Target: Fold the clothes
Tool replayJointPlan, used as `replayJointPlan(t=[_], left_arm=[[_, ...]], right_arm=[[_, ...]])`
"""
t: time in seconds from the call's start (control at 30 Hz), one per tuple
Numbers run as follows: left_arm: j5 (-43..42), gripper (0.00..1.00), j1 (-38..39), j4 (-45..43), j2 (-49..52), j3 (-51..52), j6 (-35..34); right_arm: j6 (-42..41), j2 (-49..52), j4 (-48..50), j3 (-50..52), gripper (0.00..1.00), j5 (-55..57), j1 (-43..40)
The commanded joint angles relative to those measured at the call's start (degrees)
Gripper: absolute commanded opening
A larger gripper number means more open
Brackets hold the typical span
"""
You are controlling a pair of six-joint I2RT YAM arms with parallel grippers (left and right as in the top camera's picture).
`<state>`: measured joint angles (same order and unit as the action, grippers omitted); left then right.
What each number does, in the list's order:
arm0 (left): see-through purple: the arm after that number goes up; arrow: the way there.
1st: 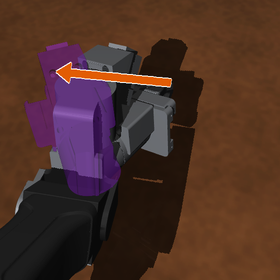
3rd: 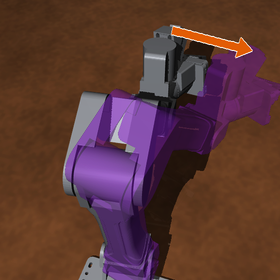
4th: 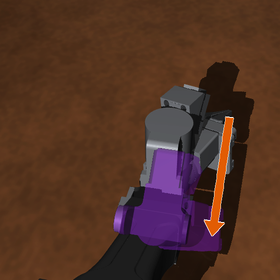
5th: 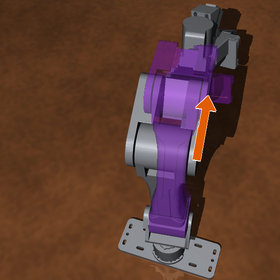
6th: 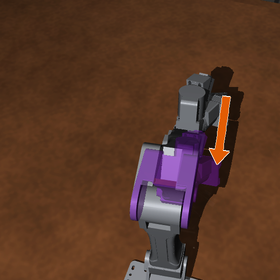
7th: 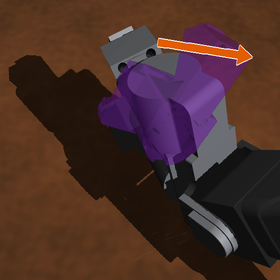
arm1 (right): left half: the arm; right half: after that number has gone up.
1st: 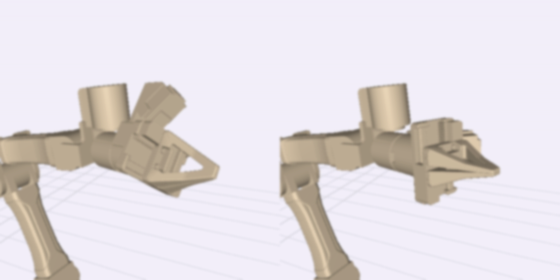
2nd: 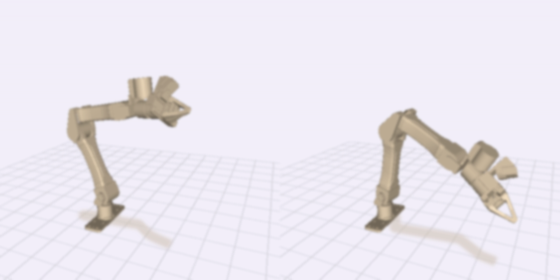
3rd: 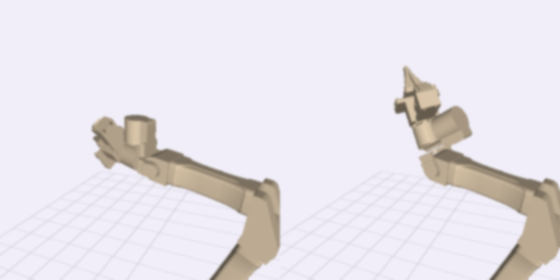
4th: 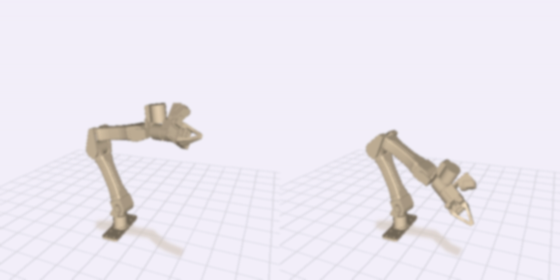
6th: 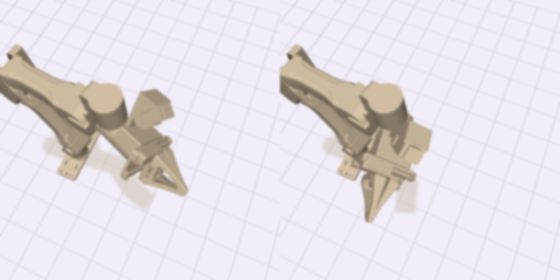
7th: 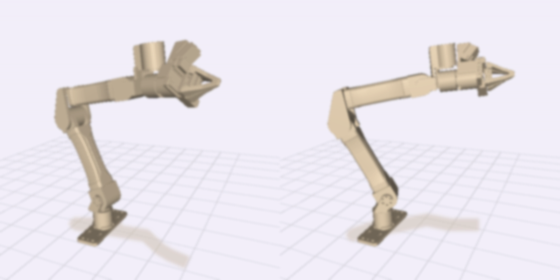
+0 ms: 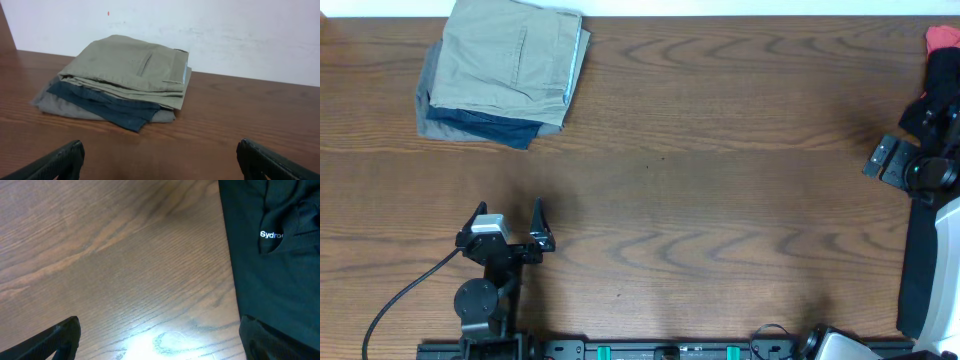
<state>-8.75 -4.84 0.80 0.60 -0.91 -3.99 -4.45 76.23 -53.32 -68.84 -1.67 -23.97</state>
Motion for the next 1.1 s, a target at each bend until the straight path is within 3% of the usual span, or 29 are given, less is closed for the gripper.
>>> replayJointPlan(t=[0.0, 0.63, 1.07], left_arm=[[-0.7, 0.98, -0.3, 2.4, -0.4, 0.7, 1.0], [-0.6, 0.98, -0.3, 2.4, -0.4, 0.7, 1.0], [-0.7, 0.98, -0.3, 2.4, -0.4, 0.7, 1.0]], right_arm=[[0.7, -0.5, -0.1, -0.6, 0.99, 0.2, 0.4], [0.7, -2.2, -0.1, -0.3, 0.99, 0.2, 0.4], [0.7, -21.1, -0.1, -0.3, 0.99, 0.2, 0.4]])
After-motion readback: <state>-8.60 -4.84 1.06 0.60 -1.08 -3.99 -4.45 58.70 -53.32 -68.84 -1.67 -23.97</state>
